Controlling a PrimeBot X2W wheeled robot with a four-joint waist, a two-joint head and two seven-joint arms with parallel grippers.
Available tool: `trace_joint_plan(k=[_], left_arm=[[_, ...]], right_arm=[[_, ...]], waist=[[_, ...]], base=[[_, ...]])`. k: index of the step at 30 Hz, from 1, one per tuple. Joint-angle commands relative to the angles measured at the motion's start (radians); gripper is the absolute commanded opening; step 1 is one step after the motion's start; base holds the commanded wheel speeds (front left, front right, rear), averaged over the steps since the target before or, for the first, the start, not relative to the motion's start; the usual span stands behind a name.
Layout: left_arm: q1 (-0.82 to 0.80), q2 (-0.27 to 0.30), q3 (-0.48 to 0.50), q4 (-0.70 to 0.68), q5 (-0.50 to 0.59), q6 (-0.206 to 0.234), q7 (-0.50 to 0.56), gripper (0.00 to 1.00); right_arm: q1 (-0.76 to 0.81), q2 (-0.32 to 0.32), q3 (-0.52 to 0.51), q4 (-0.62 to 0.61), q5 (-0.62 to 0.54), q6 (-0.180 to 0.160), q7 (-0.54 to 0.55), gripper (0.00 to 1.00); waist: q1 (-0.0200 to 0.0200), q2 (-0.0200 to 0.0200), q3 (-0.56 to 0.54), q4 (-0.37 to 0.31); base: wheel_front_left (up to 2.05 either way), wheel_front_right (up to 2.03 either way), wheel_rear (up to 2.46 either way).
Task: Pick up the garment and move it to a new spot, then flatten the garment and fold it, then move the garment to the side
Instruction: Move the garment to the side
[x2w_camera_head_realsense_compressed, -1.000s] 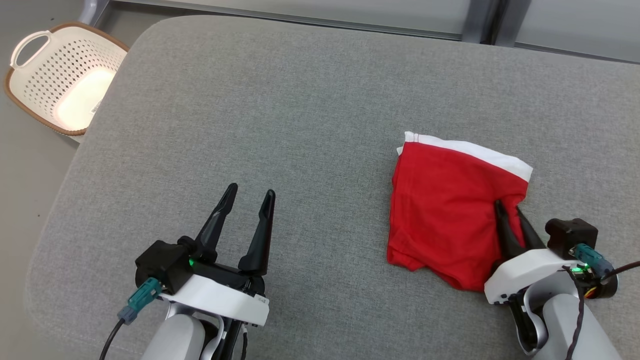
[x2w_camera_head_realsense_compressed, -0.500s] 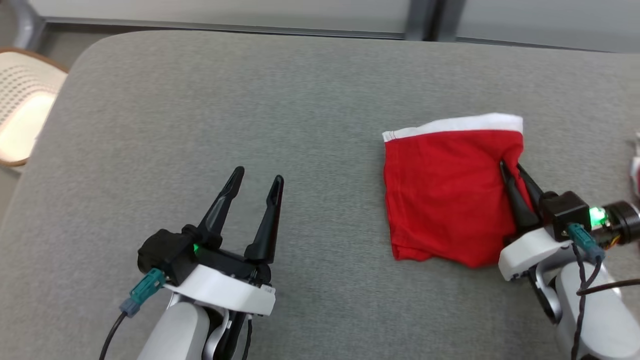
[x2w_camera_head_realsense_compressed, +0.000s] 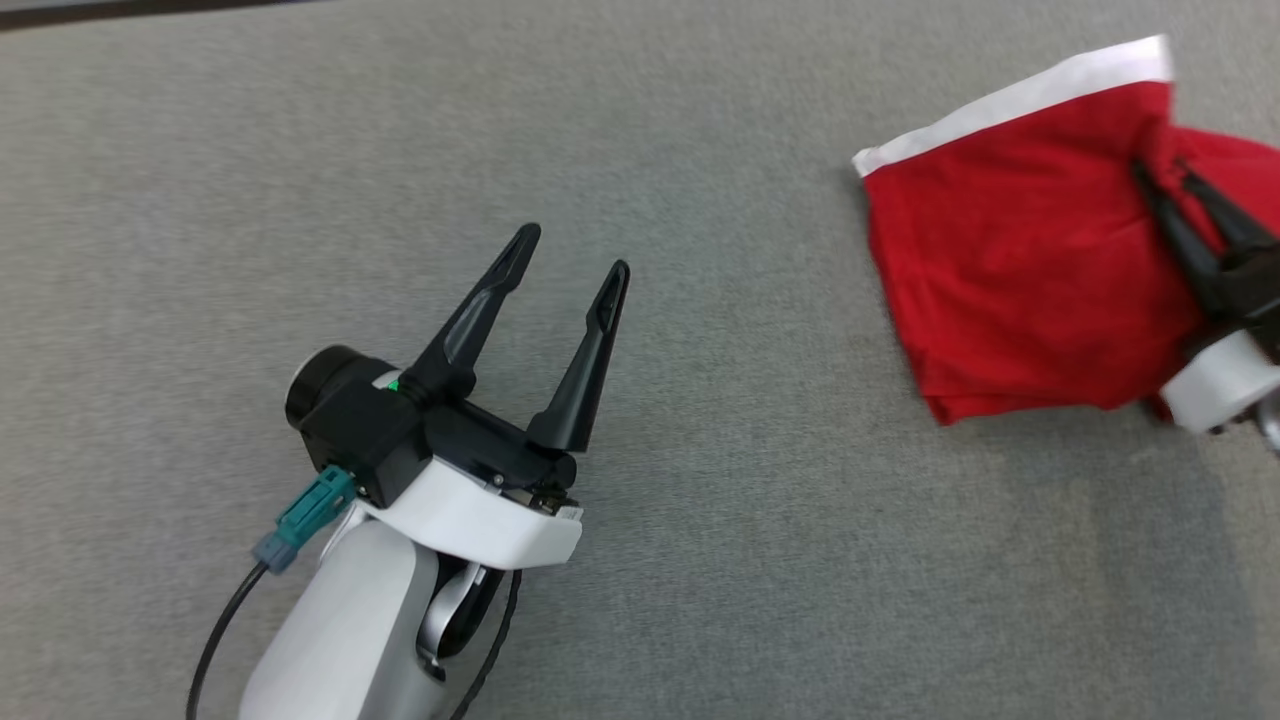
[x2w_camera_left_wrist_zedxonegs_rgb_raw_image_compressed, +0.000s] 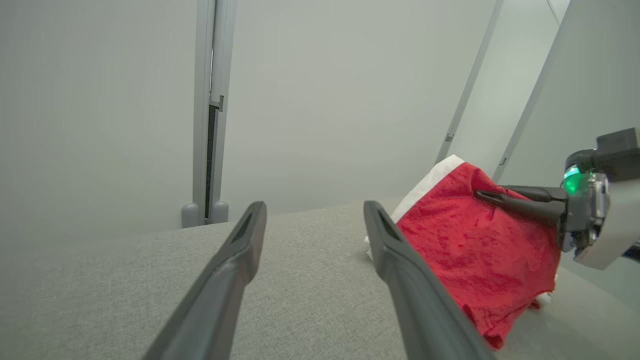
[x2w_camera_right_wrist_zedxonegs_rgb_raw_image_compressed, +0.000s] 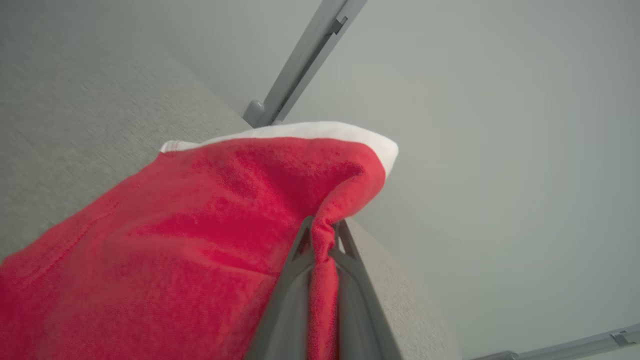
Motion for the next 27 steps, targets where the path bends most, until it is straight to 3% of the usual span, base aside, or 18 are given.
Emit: trace_joint_plan(k=[1, 4, 10, 17, 24, 26, 27], left_arm=[[-0.031, 0.014, -0.010, -0.004, 0.007, -0.001, -0.001, 1.00], [-0.059, 0.031, -0.025, -0.004, 0.004, -0.001, -0.001, 1.00], [-0.098, 0.054, -0.046, -0.010, -0.001, -0.001, -0.001, 1.00], [-0.125, 0.061, -0.054, -0.007, -0.009, -0.001, -0.001, 1.00], [-0.124, 0.058, -0.055, 0.000, -0.011, -0.001, -0.001, 1.00], [-0.122, 0.056, -0.053, 0.004, -0.013, -0.001, -0.001, 1.00], [-0.121, 0.055, -0.052, 0.006, -0.014, -0.001, -0.001, 1.00]], right_arm=[[-0.018, -0.038, 0.007, 0.001, 0.017, -0.002, 0.010, 0.00], [-0.040, -0.117, 0.007, 0.023, 0.043, -0.003, 0.025, 0.00], [-0.068, -0.194, -0.045, 0.087, 0.066, -0.003, 0.036, 0.00], [-0.046, -0.238, -0.083, 0.175, 0.076, -0.003, 0.023, 0.00], [-0.046, -0.235, -0.125, 0.234, 0.070, -0.003, 0.021, 0.00], [-0.048, -0.229, -0.135, 0.247, 0.061, -0.003, 0.015, 0.76], [-0.051, -0.224, -0.145, 0.257, 0.060, -0.003, 0.016, 1.00]], waist=[[0.0000, 0.0000, 0.076, -0.069], [0.0000, 0.0000, 0.112, -0.091], [0.0000, 0.0000, 0.170, -0.105], [0.0000, 0.0000, 0.207, -0.082], [0.0000, 0.0000, 0.207, -0.065], [0.0000, 0.0000, 0.200, -0.060], [0.0000, 0.0000, 0.195, -0.057]], base=[[0.00, 0.00, 0.00], [0.00, 0.00, 0.00], [0.00, 0.00, 0.00], [0.00, 0.00, 0.00], [0.00, 0.00, 0.00], [0.00, 0.00, 0.00], [0.00, 0.00, 0.00]])
